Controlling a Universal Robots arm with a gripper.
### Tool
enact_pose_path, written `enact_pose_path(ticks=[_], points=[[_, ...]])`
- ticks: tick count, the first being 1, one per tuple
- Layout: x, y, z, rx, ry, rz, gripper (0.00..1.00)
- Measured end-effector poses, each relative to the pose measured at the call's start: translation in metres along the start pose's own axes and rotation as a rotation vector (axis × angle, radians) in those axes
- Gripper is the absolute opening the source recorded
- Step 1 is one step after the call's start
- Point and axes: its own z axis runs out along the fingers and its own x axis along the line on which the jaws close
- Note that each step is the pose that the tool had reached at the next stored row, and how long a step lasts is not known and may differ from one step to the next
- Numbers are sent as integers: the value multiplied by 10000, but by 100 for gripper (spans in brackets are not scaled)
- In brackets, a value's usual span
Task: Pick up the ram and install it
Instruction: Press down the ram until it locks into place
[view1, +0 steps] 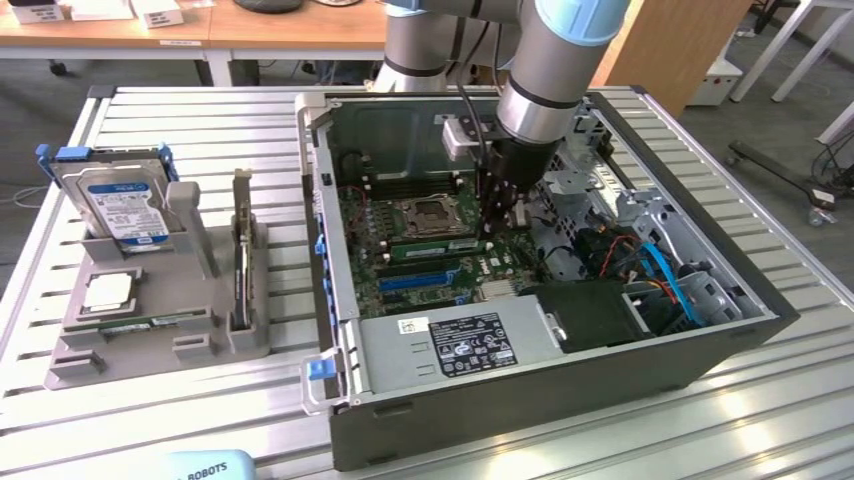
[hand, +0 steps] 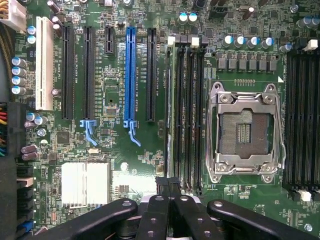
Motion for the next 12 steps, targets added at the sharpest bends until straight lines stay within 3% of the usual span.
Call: enact_pose_path(ticks=[12], points=[[-16, -12, 5, -1, 1, 1, 10]])
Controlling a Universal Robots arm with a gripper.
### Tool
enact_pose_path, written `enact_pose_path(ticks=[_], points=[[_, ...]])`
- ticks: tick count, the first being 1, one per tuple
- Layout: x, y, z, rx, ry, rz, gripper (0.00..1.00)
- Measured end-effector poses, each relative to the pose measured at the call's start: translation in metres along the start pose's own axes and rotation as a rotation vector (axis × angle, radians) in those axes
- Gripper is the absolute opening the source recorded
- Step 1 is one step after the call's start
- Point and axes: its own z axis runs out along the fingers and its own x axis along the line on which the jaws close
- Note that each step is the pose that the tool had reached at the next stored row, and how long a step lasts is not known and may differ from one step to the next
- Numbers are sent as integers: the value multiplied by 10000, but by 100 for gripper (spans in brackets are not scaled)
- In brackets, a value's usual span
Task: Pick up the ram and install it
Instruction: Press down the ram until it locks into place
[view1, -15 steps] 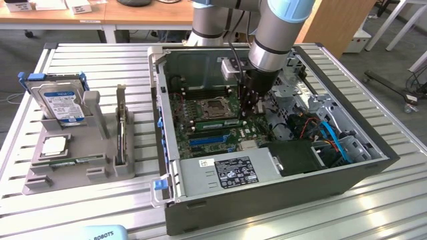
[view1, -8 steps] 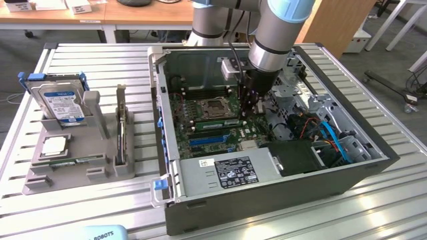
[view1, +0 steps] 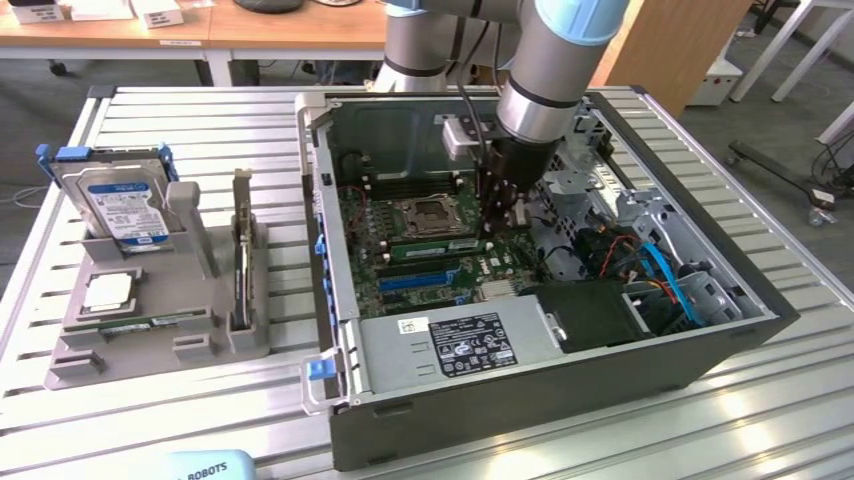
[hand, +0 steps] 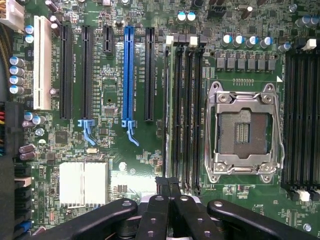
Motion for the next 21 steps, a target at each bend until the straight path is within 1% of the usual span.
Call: enact_pose_path(ticks=[2, 17, 21], points=[[0, -15, 1, 0, 0, -2, 10], [-27, -17, 5, 0, -11, -2, 10], [-27, -18, 30, 0, -11, -2, 10]])
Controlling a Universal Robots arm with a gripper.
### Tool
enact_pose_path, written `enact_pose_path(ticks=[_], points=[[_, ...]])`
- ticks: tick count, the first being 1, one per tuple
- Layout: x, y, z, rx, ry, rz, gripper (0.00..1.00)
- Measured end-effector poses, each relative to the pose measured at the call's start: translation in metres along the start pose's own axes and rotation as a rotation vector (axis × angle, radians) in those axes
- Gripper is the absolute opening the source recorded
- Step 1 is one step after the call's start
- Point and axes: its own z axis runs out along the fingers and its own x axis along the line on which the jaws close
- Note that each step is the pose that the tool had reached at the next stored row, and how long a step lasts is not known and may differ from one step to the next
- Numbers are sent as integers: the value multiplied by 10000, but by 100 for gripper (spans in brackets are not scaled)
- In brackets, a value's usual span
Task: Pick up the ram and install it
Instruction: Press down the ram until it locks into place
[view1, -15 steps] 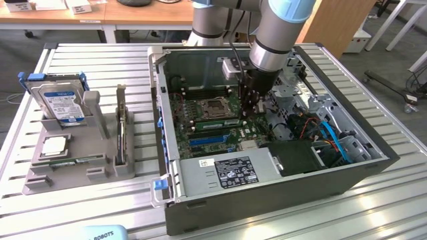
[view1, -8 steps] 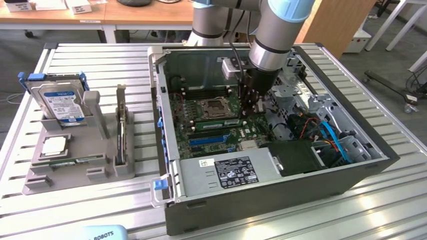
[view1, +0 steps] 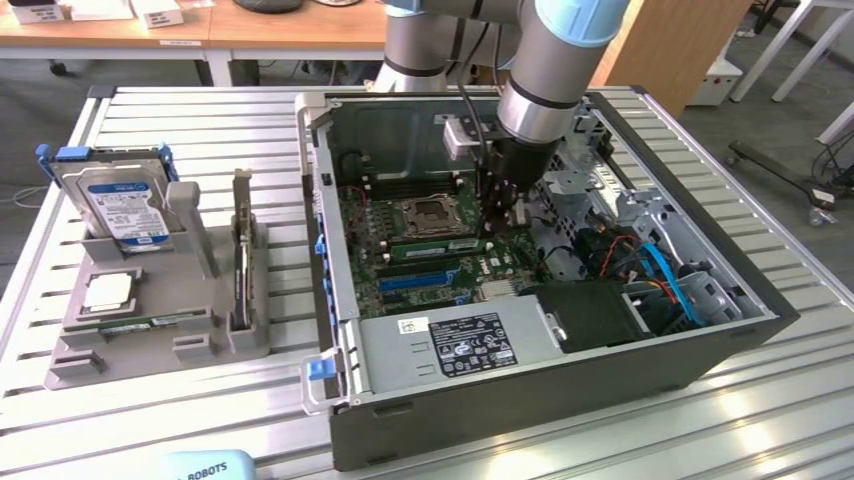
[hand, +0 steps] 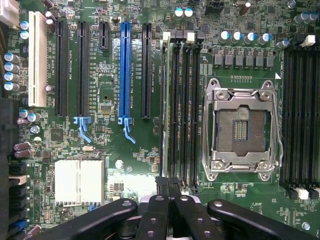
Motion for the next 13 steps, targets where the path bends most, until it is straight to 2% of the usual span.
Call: enact_pose_path(ticks=[13], points=[[0, -1, 15, 0, 0, 0, 10]])
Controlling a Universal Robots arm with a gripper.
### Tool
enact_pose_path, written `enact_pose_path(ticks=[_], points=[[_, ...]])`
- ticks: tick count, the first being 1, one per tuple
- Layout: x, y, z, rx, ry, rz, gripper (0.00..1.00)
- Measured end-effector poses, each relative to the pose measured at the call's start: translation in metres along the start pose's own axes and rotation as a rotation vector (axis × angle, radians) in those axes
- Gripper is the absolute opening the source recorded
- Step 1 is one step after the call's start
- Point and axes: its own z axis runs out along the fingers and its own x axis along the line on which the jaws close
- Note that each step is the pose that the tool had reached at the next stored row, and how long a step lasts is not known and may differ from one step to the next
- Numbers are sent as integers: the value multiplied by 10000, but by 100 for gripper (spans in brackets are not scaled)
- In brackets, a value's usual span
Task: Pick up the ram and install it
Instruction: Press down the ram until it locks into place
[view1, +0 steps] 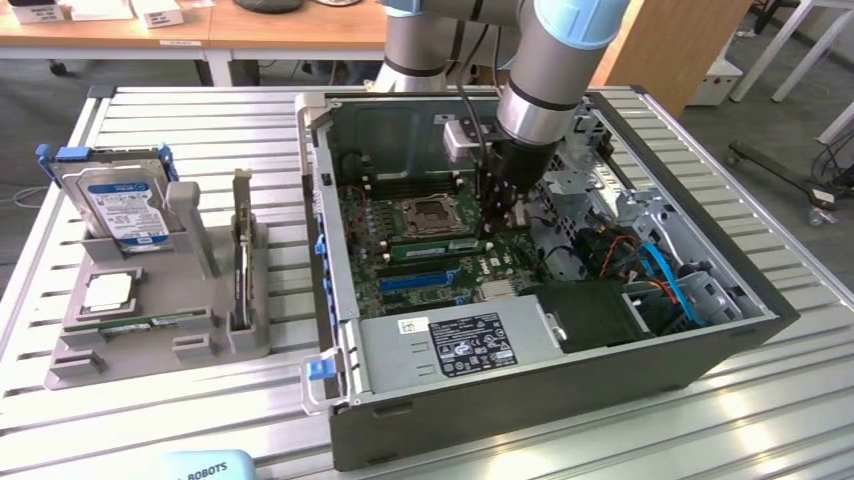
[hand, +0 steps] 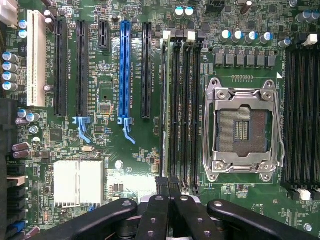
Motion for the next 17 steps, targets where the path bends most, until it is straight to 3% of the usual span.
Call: enact_pose_path(ticks=[17], points=[[0, -1, 23, 1, 0, 0, 10]])
